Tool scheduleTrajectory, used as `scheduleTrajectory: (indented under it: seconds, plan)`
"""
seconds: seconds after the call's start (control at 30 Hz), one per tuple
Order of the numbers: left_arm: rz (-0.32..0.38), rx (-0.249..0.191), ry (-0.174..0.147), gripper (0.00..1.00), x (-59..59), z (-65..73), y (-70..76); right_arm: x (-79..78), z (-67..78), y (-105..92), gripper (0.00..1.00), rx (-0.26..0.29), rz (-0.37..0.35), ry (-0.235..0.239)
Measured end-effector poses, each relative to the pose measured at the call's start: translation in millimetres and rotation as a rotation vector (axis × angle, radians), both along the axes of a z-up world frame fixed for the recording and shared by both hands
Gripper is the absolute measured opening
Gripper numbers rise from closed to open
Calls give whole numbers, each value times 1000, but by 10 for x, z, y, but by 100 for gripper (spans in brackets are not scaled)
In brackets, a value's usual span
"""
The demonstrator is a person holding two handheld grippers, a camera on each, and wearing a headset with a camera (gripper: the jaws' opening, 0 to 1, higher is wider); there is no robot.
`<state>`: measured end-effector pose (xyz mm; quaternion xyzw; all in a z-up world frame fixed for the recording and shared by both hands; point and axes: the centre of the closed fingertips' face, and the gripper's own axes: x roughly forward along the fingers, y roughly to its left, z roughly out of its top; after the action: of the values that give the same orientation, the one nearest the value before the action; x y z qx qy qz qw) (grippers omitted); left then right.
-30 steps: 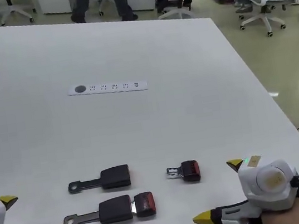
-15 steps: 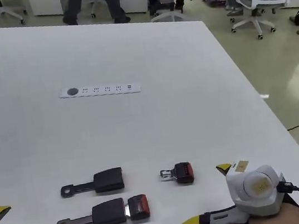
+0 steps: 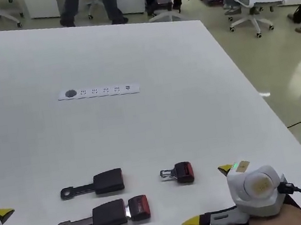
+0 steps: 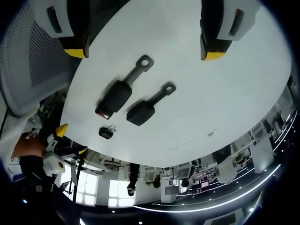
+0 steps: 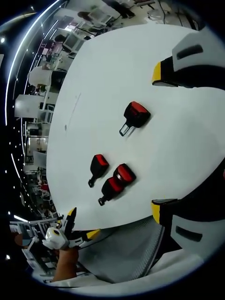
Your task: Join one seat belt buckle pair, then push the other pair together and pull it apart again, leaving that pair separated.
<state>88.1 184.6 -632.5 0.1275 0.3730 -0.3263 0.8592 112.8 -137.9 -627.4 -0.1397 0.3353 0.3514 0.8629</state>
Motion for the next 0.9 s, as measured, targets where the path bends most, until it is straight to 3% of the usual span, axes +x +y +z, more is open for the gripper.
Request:
scheduleTrajectory:
  seconds: [0.9]
  plan:
    - [-15, 11, -6, 99, 12, -12, -52, -5, -60, 2, 99, -17, 9, 6]
